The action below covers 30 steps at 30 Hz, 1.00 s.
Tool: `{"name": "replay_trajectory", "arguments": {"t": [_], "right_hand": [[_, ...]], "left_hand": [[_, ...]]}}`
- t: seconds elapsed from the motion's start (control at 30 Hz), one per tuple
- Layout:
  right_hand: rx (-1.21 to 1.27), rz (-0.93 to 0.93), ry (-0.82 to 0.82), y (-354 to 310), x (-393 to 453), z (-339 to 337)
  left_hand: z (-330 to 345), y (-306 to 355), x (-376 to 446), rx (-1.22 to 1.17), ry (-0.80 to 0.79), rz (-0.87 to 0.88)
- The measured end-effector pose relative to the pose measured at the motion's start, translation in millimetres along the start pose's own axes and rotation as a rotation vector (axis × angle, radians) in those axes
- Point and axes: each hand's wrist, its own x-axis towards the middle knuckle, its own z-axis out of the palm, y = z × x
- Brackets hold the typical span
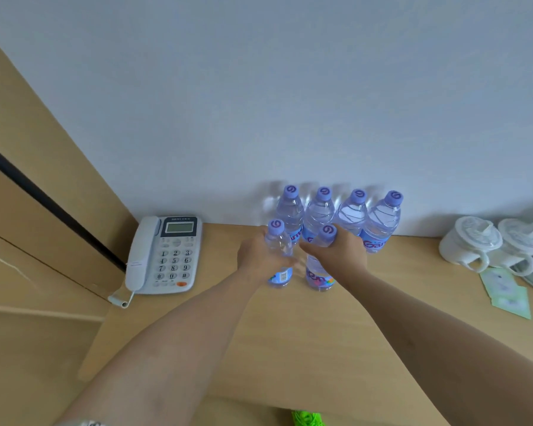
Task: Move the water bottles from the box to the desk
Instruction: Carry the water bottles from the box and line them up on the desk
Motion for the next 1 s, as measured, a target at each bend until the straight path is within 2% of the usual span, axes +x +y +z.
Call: {"name": "replay_trajectory", "arguments": {"t": [0.17, 0.33, 0.57, 0.7, 0.83, 1.0], "right_hand": [[0.128, -0.027, -0.012, -1.7, 14.0, 6.6], [0.109, 0.002, -0.057, -0.2, 15.9, 4.3], [0.065, 0.001, 0.006, 9.2, 5.5, 2.0], [0.056, -0.003, 0.069, 4.4, 5.1, 4.1], [0.045, -0.029, 0.076, 1.2, 5.2, 3.0], [0.125, 0.001, -0.034, 3.9, 12.0, -11.8]], "left_hand": [[6.0, 2.0, 18.2, -0.071, -0.005, 0.018], [5.9, 5.9, 20.1, -0.136, -0.052, 0.004], [-2.8, 12.3, 19.5, -0.274, -0.142, 0.005], [-14.1, 17.7, 23.5, -0.225, -0.195, 0.090], [-9.5, 19.1, 20.1, -0.158, -0.106, 0.163], [1.9, 20.1, 15.9, -0.159, -0.034, 0.172]]}}
